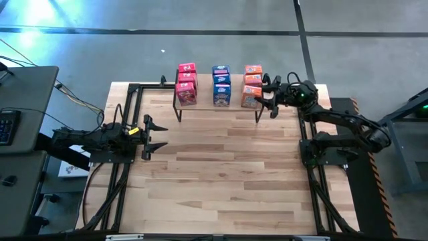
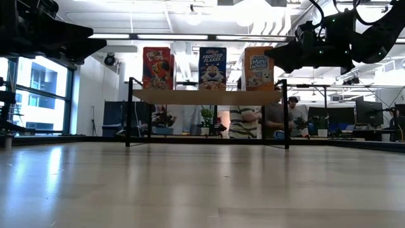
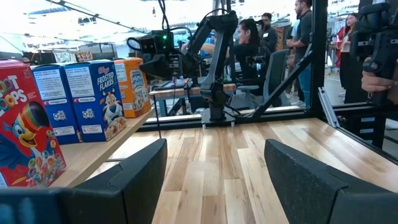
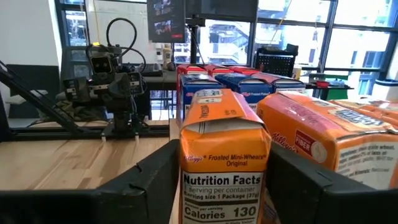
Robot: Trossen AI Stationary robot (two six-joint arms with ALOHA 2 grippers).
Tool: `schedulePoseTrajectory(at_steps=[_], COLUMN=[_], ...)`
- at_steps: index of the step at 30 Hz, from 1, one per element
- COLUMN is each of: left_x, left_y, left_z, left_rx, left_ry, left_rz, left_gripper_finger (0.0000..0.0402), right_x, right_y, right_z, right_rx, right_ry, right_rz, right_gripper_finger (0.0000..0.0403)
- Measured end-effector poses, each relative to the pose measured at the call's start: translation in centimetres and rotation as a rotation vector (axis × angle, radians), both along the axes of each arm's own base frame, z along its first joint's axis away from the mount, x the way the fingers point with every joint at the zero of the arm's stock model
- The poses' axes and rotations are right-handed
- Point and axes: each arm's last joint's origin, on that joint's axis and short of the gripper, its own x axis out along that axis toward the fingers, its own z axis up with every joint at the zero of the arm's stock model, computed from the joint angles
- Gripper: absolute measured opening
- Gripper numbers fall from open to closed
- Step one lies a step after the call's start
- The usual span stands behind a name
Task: Stack cereal on shelf
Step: Put the orange cereal box on the shelf, then return to Home Position
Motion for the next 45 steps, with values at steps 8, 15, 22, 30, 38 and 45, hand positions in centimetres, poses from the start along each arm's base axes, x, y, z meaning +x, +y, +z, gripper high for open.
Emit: schedulePoseTrajectory(at_steps=[8,15,22,30,38,45], left_x=[0.0,0.0,0.0,0.0,0.0,0.0], left_y=[0.0,0.0,0.0,0.0,0.0,0.0], left_z=[0.0,0.0,0.0,0.0,0.0,0.0], left_rx=[0.0,0.0,0.0,0.0,0.0,0.0], left_ry=[0.0,0.0,-0.001,0.0,-0.001,0.0], left_rz=[0.0,0.0,0.0,0.0,0.0,0.0], left_gripper_finger=[0.0262,0.0262,0.0262,0.0262,0.0262,0.0262], right_x=[-0.3,-0.7,-1.1,-1.3,-1.8,-2.8], right_y=[0.0,0.3,0.7,0.9,1.4,2.7], right_z=[-0.1,0.3,0.5,0.6,1.0,2.2], right_rx=[0.029,0.035,0.04,0.048,0.056,0.038], right_ry=[0.02,0.031,0.057,0.063,0.069,0.053], right_rz=[-0.034,-0.053,-0.107,-0.131,-0.133,-0.135], right_gripper_finger=[0.0237,0.0241,0.0241,0.0241,0.0241,0.0241])
